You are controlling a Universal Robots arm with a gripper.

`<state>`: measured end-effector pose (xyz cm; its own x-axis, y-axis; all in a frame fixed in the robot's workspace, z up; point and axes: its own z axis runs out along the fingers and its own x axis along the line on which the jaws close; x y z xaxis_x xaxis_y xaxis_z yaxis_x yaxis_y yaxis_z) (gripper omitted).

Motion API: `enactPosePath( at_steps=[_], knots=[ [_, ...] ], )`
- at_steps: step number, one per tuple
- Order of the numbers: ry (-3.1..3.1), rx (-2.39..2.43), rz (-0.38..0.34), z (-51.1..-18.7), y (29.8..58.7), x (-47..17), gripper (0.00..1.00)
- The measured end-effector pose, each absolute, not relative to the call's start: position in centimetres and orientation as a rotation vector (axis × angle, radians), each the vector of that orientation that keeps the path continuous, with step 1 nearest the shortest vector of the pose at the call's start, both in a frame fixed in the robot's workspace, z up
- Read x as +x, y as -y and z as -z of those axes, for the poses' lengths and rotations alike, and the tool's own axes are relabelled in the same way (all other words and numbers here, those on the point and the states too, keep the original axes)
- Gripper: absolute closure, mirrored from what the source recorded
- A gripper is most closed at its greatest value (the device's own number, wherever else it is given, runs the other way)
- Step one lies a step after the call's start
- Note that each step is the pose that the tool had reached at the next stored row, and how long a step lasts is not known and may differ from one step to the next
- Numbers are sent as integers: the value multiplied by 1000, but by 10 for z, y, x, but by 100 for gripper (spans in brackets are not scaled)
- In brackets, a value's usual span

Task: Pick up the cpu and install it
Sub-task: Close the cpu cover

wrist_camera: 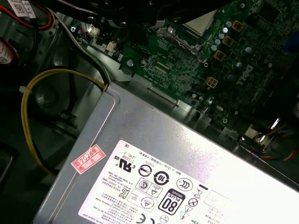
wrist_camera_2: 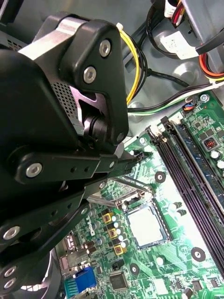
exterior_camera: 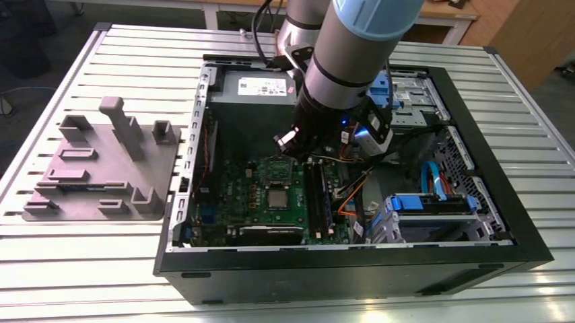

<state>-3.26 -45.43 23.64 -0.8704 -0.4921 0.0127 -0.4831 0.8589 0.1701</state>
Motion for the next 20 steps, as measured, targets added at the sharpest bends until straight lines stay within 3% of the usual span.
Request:
enactPosePath(
  at_steps=[20],
  knots=[
    [2966, 811, 249, -240, 451, -34, 89]
  ],
)
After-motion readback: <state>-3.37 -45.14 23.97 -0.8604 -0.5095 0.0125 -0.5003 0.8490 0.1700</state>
